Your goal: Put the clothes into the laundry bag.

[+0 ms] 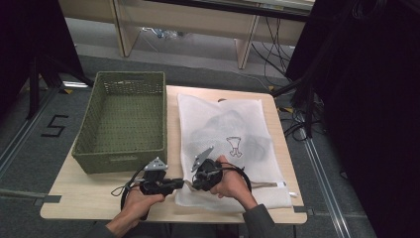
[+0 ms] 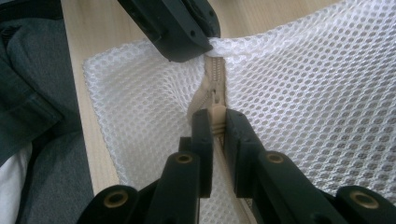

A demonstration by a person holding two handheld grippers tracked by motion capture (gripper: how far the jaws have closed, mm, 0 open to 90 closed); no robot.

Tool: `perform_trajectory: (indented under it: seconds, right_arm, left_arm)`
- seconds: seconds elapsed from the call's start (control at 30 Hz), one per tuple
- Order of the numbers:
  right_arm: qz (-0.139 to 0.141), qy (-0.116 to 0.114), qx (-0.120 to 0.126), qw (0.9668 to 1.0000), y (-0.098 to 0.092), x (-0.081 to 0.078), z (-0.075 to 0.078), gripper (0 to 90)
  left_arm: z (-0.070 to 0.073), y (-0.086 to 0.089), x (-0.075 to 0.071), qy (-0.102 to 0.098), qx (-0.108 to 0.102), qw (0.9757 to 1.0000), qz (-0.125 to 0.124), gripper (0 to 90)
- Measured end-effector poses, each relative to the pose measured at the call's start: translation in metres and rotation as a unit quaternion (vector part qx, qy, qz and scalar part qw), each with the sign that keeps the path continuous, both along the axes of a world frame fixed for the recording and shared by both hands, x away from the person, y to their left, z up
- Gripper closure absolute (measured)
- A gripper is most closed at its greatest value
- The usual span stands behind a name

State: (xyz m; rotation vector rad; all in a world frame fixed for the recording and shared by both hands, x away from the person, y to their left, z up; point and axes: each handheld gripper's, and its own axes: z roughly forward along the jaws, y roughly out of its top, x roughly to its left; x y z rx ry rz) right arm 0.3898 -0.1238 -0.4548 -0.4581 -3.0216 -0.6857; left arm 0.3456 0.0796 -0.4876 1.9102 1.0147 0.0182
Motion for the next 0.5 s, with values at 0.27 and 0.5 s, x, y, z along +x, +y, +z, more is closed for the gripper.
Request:
perform_trajectory:
  seconds: [0.27, 0.5]
  right_arm:
    - [-0.016, 0.006, 0.005, 0.9998, -0.004, 0.001, -0.001, 83.9]
    - [-0.025, 0.006, 0.011, 0.9996, -0.011, -0.002, 0.000, 83.8]
  left_arm:
    - [0.003, 0.003, -0.001, -0.003, -0.007, 0.9999, 0.013, 86.4]
    - [0.005, 0.007, -0.001, -0.005, -0.012, 0.9998, 0.017, 86.4]
